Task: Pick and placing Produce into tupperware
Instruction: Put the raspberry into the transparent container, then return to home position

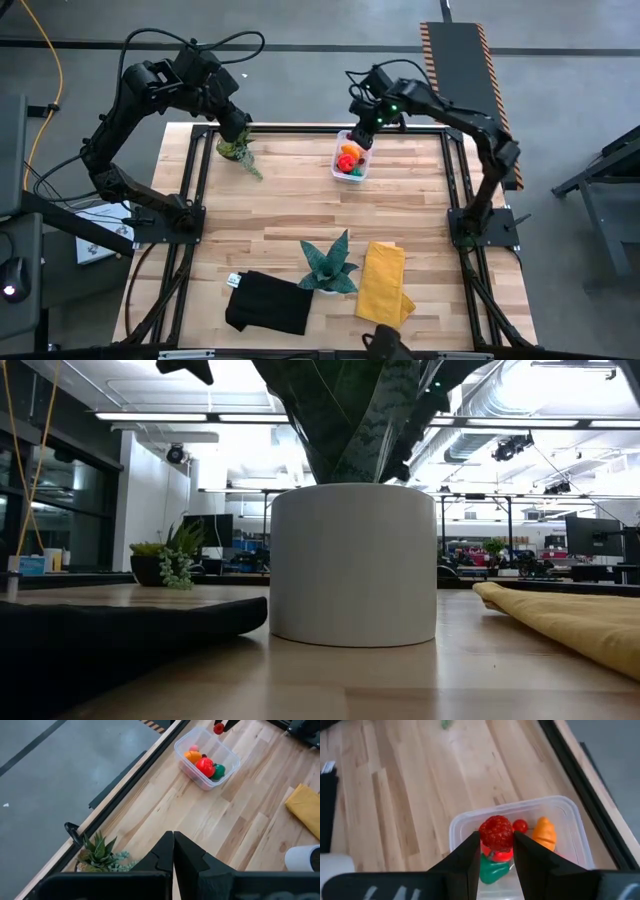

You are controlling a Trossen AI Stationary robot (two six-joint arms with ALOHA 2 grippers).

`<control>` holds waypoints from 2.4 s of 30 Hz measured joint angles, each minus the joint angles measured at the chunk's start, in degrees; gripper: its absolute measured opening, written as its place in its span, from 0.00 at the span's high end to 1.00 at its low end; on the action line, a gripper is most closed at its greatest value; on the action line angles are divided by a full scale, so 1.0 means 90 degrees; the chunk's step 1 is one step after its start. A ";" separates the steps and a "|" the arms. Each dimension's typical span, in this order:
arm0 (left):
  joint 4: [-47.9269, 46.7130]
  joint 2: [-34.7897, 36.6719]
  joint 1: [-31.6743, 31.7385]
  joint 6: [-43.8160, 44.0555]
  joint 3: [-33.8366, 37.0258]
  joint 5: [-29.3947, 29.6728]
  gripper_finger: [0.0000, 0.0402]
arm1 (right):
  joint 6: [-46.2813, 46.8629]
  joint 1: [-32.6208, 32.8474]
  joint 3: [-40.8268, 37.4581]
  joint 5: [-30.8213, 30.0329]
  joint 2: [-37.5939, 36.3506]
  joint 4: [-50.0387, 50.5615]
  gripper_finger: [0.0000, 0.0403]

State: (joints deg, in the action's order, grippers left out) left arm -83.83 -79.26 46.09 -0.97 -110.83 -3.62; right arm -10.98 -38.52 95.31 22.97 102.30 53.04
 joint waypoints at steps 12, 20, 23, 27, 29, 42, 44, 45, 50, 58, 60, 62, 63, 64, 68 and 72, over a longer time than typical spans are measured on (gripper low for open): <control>0.0043 0.0000 0.0000 0.0160 0.0000 0.0000 1.00 | 0.0446 0.0046 -0.1677 -0.0885 -0.0367 -0.1449 0.77; 0.0020 0.0000 0.0000 0.0307 0.0000 -0.0047 1.00 | 0.0675 0.0032 -0.2163 -0.1211 -0.0367 -0.1870 0.77; 0.0020 0.0000 0.0000 0.0311 0.0000 -0.0049 1.00 | 0.0714 0.0032 -0.2330 -0.1218 -0.0367 -0.2022 0.77; 0.0017 0.0000 0.0000 0.0325 0.0000 -0.0049 1.00 | 0.0841 0.0032 -0.2466 -0.1218 -0.0367 -0.2253 0.77; 0.0017 0.0000 0.0000 0.0326 0.0000 -0.0049 1.00 | 0.0843 0.0032 -0.2468 -0.1232 -0.0367 -0.2306 0.77; 0.0012 0.0000 0.0000 0.0323 0.0000 -0.0164 1.00 | 0.0845 0.0034 -0.2468 -0.1506 -0.0151 -0.2303 0.76; 0.0012 0.0000 0.0000 0.0321 0.0000 -0.0165 1.00 | 0.0843 0.0034 -0.2468 -0.1553 -0.0151 -0.2303 0.75; 0.0012 0.0000 0.0000 0.0321 0.0000 -0.0165 1.00 | 0.0845 0.0032 -0.2468 -0.1553 -0.0151 -0.2300 0.75; 0.0012 0.0000 0.0000 0.0313 0.0000 -0.0242 1.00 | 0.0814 0.0029 -0.2468 -0.1492 -0.0151 -0.2300 0.69; 0.0050 0.0007 0.0002 0.0279 0.0000 -0.0782 1.00 | 0.0782 0.0029 -0.2468 -0.1477 -0.0153 -0.2277 0.56; 0.0129 0.0088 0.0015 0.0202 0.0005 -0.1025 1.00 | 0.0789 0.0029 -0.2468 -0.1472 -0.0190 -0.2245 0.55; 0.0324 0.0320 0.0103 0.0112 0.0007 -0.1297 1.00 | 0.0836 0.0029 -0.2466 -0.1384 -0.0301 -0.2204 0.55; 0.0451 0.0485 0.0193 0.0072 0.0007 -0.1428 1.00 | 0.0839 0.0029 -0.2427 -0.1298 -0.0372 -0.2112 0.56; 0.0590 0.0665 0.0304 0.0008 0.0005 -0.1560 1.00 | 0.0838 0.0029 -0.2374 -0.1201 -0.0441 -0.2011 0.56; 0.1099 0.1391 0.0817 -0.0213 0.0002 -0.1687 1.00 | 0.0787 0.0013 -0.1843 -0.0689 -0.0881 -0.1335 0.58; 0.1559 0.2114 0.1259 -0.0314 0.0000 -0.1936 1.00 | 0.1049 -0.0065 -0.1168 0.0079 -0.1626 -0.1214 0.58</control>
State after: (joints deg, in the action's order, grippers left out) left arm -69.80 -60.24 57.42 -3.80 -110.83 -21.04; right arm -1.54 -39.10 84.80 23.68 87.67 42.11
